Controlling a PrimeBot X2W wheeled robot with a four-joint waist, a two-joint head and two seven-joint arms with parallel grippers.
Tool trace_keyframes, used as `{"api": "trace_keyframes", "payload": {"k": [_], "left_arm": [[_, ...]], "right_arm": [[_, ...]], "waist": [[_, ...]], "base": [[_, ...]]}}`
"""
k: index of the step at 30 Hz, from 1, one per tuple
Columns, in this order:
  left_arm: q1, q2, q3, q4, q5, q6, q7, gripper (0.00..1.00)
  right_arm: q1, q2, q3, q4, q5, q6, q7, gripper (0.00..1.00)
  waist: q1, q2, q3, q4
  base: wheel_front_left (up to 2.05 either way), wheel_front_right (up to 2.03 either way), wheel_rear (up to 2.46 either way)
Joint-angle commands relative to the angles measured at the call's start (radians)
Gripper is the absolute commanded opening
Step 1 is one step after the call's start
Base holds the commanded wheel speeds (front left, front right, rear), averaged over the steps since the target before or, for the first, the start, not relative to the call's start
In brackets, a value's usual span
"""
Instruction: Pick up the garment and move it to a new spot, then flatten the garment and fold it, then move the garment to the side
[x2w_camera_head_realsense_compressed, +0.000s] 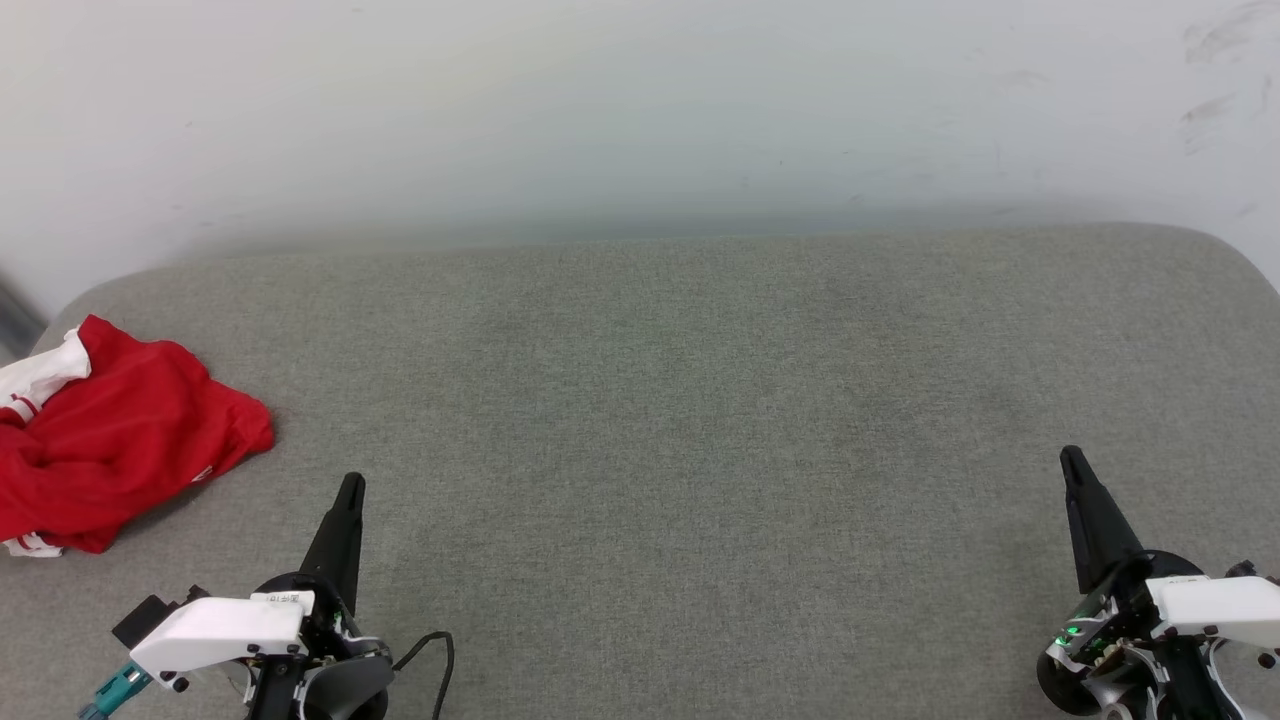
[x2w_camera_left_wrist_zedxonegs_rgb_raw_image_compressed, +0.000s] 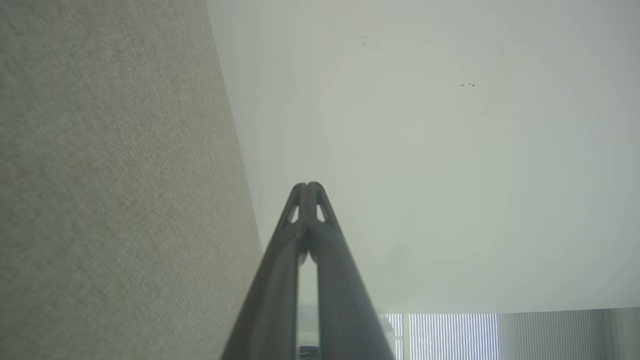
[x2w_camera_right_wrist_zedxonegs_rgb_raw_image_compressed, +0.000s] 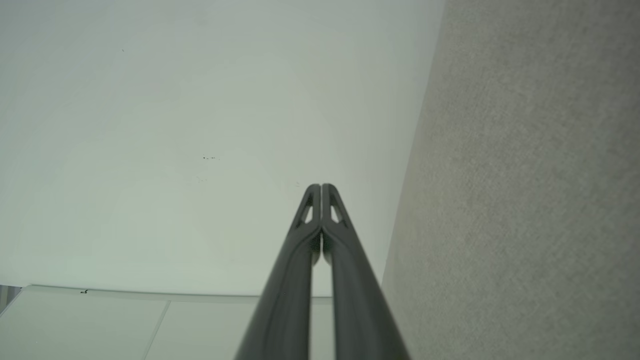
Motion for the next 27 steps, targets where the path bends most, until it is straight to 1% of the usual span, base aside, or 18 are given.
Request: {"api": "trace_keyframes", "payload": {"k": [1, 27], "left_arm": [[-0.007, -0.001, 0.002, 0.001, 0.002, -0.002, 0.002, 0.00], [-0.007, -0.001, 0.002, 0.000, 0.002, -0.002, 0.001, 0.00]], "right_arm": [[-0.012, 0.003, 0.000, 0.001, -0.005, 0.000, 0.001, 0.00], [-0.012, 0.003, 0.001, 0.001, -0.004, 0.000, 0.001, 0.00]], "waist": [[0.0000, -0.0001, 0.000, 0.000], [0.0000, -0.0001, 0.000, 0.000]], "base": [[0.00, 0.00, 0.00], [0.00, 0.00, 0.00]]}}
